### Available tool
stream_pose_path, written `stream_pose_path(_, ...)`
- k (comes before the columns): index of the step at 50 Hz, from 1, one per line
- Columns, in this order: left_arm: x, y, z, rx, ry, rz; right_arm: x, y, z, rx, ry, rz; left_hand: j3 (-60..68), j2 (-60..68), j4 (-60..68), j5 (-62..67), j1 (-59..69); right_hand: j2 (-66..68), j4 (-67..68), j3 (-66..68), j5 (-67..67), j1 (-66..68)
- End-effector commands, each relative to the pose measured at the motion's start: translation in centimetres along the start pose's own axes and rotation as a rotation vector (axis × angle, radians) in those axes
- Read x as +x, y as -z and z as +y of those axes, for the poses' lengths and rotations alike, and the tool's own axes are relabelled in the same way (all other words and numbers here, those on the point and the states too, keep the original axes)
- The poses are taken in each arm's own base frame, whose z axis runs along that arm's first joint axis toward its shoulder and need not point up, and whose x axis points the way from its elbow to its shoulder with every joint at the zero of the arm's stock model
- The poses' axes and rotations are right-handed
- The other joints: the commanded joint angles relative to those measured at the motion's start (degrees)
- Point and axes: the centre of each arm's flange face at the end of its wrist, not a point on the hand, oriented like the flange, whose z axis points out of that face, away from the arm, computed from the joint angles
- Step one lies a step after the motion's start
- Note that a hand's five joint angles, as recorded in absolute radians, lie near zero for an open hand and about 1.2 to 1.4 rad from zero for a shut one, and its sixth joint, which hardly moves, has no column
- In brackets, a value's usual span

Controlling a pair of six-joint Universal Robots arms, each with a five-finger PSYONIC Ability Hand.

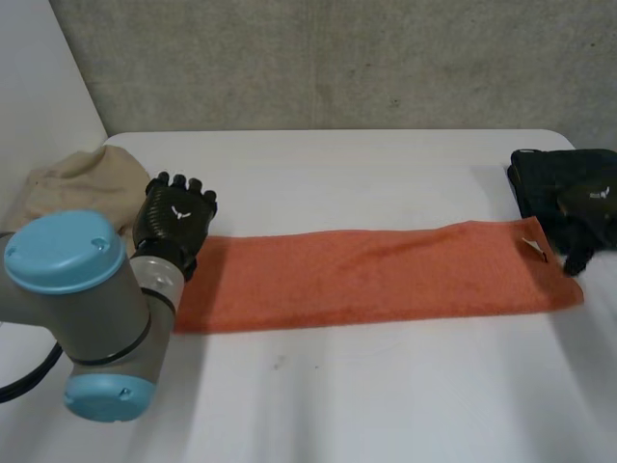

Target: Fold the laundry.

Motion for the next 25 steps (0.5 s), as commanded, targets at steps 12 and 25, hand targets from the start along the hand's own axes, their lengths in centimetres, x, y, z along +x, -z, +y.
stream_pose_path(12, 1.0, 1.2, 0.8, -0.009, 0.075, 0.065, -1.7, -0.2, 5.8, -0.061, -0.086, -0.167, -1.93, -1.33, -1.19, -1.42, -1.45, 18.21, 18.19, 18.55, 17.51, 20.18)
stream_pose_path(25, 1.2, 1.3, 1.2, -0.021, 0.072, 0.072, -2.0, -1.4, 7.2, -0.052, -0.079, -0.156, -2.1, -1.5, -1.36, -1.58, -1.61, 51.71, 51.69, 52.05, 51.01, 53.68)
